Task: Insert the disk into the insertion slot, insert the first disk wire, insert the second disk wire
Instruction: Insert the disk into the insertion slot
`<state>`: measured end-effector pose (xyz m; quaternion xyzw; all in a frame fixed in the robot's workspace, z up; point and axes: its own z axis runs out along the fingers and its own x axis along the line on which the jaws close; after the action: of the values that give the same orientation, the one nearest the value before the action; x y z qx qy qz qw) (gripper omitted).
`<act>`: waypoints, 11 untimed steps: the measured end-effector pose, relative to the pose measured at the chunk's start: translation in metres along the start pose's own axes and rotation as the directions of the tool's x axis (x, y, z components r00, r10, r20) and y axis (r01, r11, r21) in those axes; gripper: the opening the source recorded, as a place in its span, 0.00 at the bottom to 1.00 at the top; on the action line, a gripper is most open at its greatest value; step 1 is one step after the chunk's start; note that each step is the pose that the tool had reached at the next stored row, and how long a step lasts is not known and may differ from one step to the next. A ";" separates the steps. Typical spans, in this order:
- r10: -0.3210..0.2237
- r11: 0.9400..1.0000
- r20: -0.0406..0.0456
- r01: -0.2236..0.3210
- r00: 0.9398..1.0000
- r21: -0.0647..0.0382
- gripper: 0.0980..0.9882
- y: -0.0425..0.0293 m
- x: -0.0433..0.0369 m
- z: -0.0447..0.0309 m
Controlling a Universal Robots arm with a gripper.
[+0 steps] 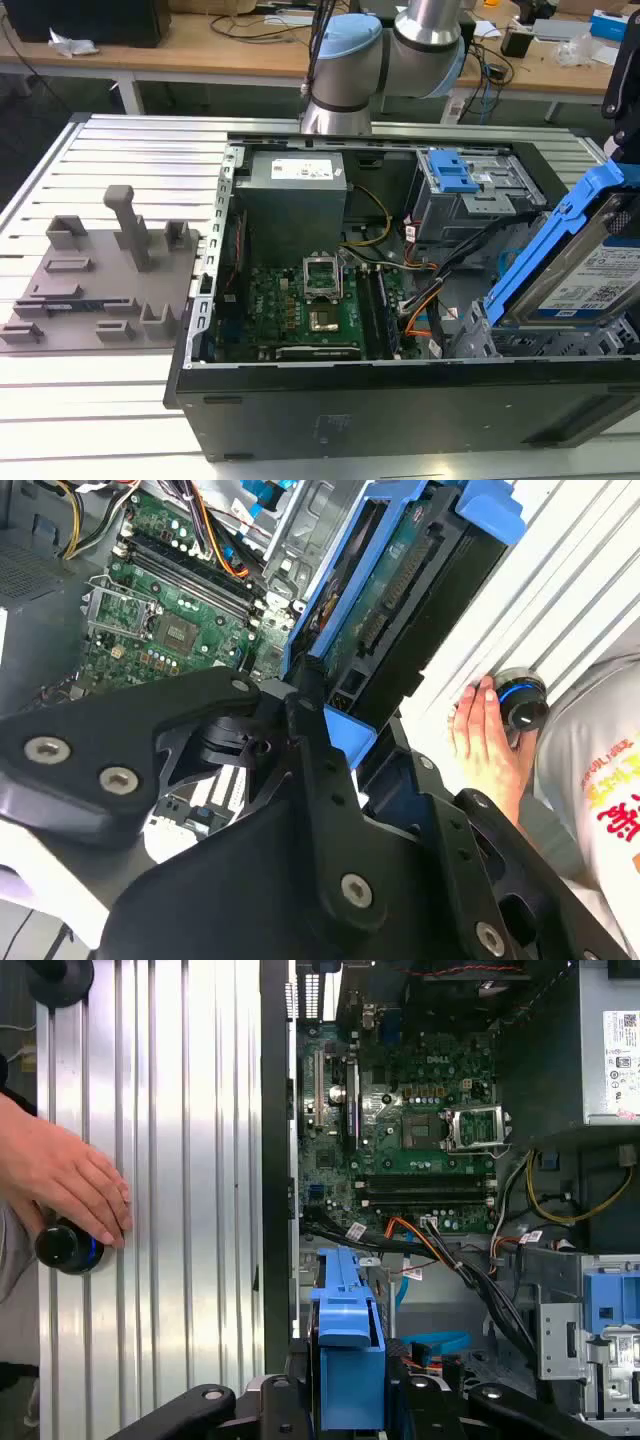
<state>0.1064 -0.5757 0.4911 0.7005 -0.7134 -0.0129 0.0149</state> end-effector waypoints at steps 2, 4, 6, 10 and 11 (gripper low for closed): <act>0.000 1.000 0.000 0.000 1.000 0.000 0.30 0.0000 0.0000 0.0000; 0.000 1.000 0.000 0.000 1.000 0.000 0.30 0.0000 0.0000 0.0000; 0.000 1.000 0.000 0.000 1.000 0.000 0.30 0.0000 0.0000 0.0000; 0.000 1.000 0.000 0.000 1.000 0.000 0.30 0.0000 0.0000 0.0000; 0.000 1.000 0.000 0.000 1.000 0.000 0.30 0.0000 0.0000 0.0000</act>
<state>0.1064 -0.5757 0.4911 0.7005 -0.7134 -0.0129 0.0150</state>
